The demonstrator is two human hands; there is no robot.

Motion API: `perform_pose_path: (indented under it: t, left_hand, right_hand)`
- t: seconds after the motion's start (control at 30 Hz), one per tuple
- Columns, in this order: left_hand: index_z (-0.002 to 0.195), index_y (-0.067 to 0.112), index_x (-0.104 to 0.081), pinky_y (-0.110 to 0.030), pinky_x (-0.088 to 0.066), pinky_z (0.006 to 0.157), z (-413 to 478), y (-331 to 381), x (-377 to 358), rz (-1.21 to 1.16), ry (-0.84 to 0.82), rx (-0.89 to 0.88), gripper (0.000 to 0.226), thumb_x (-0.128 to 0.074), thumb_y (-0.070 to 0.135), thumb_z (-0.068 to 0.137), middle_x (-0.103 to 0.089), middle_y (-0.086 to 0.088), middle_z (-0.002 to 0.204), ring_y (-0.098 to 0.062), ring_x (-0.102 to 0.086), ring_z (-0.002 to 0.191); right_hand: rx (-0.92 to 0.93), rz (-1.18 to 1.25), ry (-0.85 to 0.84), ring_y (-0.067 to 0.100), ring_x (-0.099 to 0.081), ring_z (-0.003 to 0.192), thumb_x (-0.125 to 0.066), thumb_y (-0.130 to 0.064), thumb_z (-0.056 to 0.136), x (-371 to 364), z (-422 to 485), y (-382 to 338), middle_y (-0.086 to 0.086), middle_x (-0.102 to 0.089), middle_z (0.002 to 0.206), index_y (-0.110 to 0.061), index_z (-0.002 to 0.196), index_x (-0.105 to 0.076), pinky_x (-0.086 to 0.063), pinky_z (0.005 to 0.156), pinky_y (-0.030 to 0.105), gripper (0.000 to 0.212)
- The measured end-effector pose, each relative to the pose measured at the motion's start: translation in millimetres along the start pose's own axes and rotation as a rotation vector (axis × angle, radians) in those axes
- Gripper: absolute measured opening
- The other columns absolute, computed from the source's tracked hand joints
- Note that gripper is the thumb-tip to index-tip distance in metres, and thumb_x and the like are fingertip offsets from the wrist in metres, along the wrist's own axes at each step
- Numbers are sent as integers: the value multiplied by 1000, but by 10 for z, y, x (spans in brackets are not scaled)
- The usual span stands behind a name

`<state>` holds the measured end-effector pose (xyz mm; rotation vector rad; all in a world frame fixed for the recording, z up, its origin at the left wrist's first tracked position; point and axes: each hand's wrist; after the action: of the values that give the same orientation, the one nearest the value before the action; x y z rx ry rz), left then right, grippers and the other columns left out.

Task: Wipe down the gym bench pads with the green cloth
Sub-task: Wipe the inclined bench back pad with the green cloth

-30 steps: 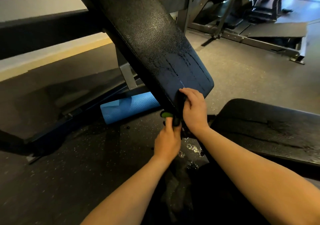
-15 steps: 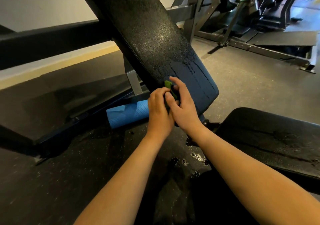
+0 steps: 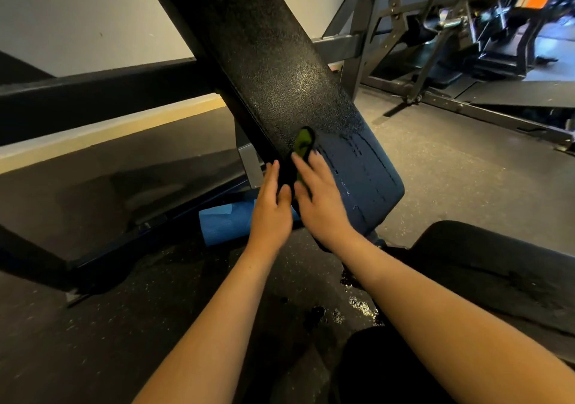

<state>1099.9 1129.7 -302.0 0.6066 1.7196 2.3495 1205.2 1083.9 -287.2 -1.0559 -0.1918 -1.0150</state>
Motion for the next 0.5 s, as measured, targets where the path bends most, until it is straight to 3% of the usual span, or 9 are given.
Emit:
perform_pose_path:
  t: [0.07, 0.17, 0.27, 0.37, 0.5]
  left_hand:
    - [157, 35, -19, -38, -22, 124, 12, -12, 15, 14, -24, 5, 55, -40, 21, 108, -15, 11, 166, -6, -17, 150]
    - [158, 36, -10, -36, -24, 123, -5, -50, -8, 83, -63, -17, 65, -44, 18, 106, -11, 10, 167, -10, -17, 151]
    - [160, 33, -1, -18, -24, 113, -25, -84, -59, 91, -81, 21, 79, -50, 9, 103, -9, 13, 166, 3, -19, 141]
    - [160, 31, 1, -10, -13, 111, -18, -125, -85, 101, -83, 8, 86, -53, 2, 100, -2, 15, 166, 12, -6, 138]
    - [159, 31, 0, -11, -8, 117, -20, -112, -125, 87, -63, -63, 75, -48, 13, 104, 6, 17, 163, 11, 5, 143]
  right_hand:
    - [133, -67, -34, 24, -13, 152, -46, -3, 100, -46, 181, 27, 12, -30, 159, -10, 148, -42, -11, 122, 29, 49]
    - [188, -119, -60, 28, -12, 152, -47, -3, 98, -102, 547, -58, 14, -29, 159, -8, 149, -42, -10, 123, 36, 51]
    - [189, -213, -30, 32, -19, 149, -50, -7, 92, -206, 658, -123, 16, -35, 155, -9, 146, -46, -18, 122, 47, 53]
    - [202, -324, 59, 35, -31, 141, -39, -21, 94, -222, 540, -48, 18, -45, 147, -9, 143, -50, -27, 119, 44, 51]
    - [48, -376, 124, 34, -30, 143, -52, -2, 93, -120, 147, 161, 17, -43, 148, -11, 147, -44, -24, 120, 41, 56]
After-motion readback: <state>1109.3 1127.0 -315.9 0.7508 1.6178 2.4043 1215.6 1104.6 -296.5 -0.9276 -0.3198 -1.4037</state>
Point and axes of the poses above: each hand's wrist, its own z-axis towards the middle knuckle, its own x-axis out of the back of the hand, y = z × x
